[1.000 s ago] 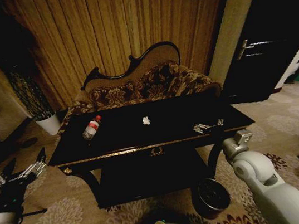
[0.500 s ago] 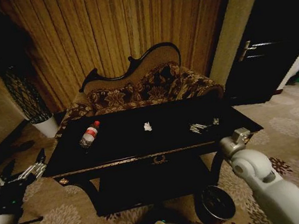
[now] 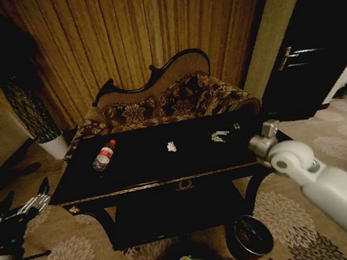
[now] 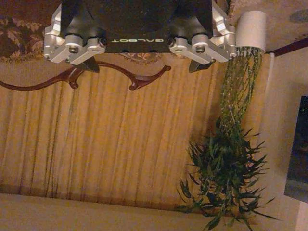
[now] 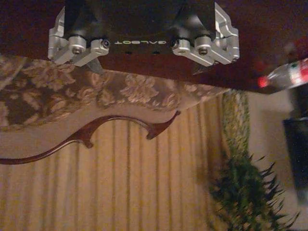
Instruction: Move to the front of the table and place the trash on the table into the trash bin.
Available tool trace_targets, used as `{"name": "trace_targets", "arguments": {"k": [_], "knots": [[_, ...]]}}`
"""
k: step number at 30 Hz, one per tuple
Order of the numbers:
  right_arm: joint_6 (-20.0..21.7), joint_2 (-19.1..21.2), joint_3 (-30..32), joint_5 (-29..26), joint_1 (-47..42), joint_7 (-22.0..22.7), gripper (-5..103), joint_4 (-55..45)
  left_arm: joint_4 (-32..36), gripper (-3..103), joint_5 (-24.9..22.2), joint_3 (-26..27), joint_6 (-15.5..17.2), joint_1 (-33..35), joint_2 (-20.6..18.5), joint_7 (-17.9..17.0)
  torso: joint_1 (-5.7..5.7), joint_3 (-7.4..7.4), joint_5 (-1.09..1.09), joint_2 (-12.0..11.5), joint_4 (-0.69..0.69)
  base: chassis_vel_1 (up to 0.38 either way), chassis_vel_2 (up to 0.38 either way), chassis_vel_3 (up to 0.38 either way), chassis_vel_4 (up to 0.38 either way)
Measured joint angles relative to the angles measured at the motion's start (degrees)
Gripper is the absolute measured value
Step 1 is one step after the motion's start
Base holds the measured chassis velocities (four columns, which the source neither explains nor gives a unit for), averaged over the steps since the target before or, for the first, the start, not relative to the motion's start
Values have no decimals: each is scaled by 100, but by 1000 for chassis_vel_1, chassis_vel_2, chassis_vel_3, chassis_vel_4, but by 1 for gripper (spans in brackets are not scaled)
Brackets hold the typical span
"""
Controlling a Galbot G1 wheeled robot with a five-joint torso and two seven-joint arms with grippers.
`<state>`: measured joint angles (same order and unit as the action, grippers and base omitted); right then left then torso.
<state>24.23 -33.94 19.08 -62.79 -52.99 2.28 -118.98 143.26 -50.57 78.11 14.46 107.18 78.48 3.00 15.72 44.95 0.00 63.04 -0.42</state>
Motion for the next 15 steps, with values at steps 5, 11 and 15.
{"name": "trace_targets", "arguments": {"k": [5,11,15], "knots": [[476,-29,-835,-256,705,281,100,-52,0,100,113,-26,12,-12,45,-8,0,0,-2,0,0,0,0,0,0],[549,-176,-1751,-327,1339,481,100,113,-1,100,145,-13,9,0,105,1,0,0,1,0,1,0,0,0,0],[490,-192,-2278,-390,1711,403,100,266,-2,100,146,25,-6,16,117,24,1,0,-1,-1,1,0,0,0,0]]}}
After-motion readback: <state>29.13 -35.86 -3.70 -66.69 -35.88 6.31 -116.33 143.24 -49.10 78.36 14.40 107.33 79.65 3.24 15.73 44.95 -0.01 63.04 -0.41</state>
